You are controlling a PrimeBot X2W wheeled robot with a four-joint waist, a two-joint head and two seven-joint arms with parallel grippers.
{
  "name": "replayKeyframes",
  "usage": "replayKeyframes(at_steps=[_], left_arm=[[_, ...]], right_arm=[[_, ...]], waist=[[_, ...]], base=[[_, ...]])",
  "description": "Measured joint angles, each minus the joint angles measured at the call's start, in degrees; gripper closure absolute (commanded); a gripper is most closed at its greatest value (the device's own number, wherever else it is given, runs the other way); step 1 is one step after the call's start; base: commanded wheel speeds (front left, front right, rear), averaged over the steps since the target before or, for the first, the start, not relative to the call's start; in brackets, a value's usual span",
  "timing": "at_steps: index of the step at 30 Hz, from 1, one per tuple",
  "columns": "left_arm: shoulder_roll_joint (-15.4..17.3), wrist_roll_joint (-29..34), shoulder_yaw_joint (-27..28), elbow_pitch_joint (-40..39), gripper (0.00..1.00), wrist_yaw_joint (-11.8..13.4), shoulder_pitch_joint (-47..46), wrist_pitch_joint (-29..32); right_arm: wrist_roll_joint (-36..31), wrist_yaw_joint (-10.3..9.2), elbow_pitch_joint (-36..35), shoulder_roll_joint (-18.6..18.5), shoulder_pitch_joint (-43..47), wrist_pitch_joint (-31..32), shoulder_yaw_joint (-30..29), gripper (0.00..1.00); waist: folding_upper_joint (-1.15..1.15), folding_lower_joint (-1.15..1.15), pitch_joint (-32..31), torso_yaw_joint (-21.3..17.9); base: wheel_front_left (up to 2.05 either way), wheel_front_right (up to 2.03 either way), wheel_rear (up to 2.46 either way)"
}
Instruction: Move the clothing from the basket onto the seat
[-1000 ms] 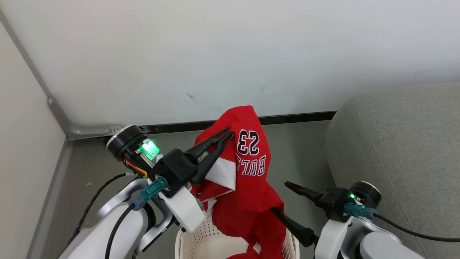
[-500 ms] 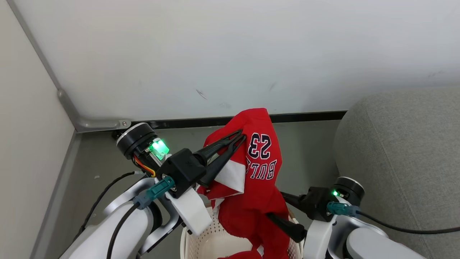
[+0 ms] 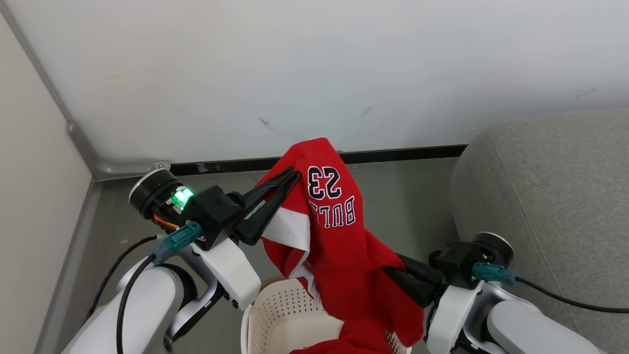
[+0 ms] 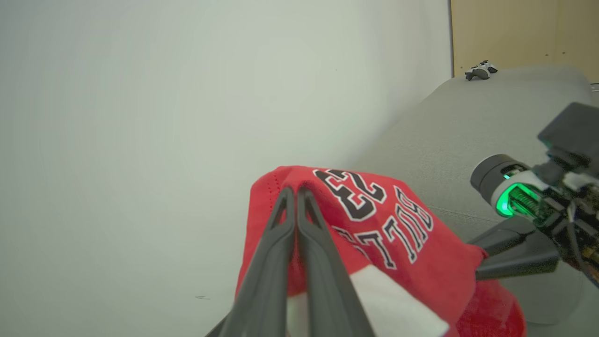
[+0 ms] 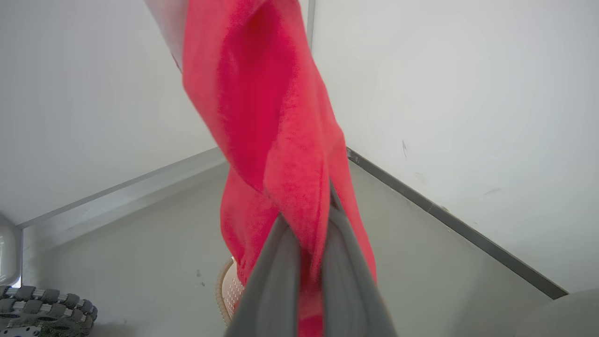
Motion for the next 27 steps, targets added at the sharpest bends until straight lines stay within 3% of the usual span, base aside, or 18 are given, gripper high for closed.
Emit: replayKeyframes(at_steps=[13, 15, 16, 17, 19, 27], left_arm=[[-1.3, -3.5, 0.5, 2.2, 1.00, 0.5, 4.3, -2.4], [-1.6, -4.1, 0.6, 2.4, 0.62, 0.5, 4.7, -2.5], [-1.8, -4.4, 0.7, 2.5, 0.25, 0.5, 4.9, -2.9], [-2.1, -4.5, 0.8, 2.6, 0.10, 0.5, 5.2, -3.0], [-2.3, -4.8, 0.9, 2.8, 0.00, 0.5, 5.5, -3.2], [-3.1, -5.9, 1.8, 2.5, 0.00, 0.6, 5.5, -4.9]], right_arm=[[3.6, 0.00, -0.8, -0.9, 0.0, -3.0, -4.1, 1.00], [4.3, 0.00, -0.8, -0.9, 0.0, -3.4, -4.8, 1.00], [4.3, 0.00, -0.8, -0.9, 0.0, -3.4, -5.4, 1.00], [4.4, 0.00, -0.8, -0.9, 0.0, -3.7, -6.1, 1.00], [4.9, 0.00, -0.7, -1.2, 0.0, -4.3, -7.6, 1.00], [6.2, 0.00, 0.3, -2.3, 0.0, -6.5, -14.1, 1.00]], waist=[[0.00, 0.00, 0.5, -2.5], [0.00, 0.00, 0.5, -2.7], [0.00, 0.00, 0.6, -2.9], [0.00, 0.00, 0.6, -3.0], [0.00, 0.00, 0.7, -3.2], [0.00, 0.00, 0.9, -3.7]], base=[[0.00, 0.00, 0.00], [0.00, 0.00, 0.00], [0.00, 0.00, 0.00], [0.00, 0.00, 0.00], [0.00, 0.00, 0.00], [0.00, 0.00, 0.00]])
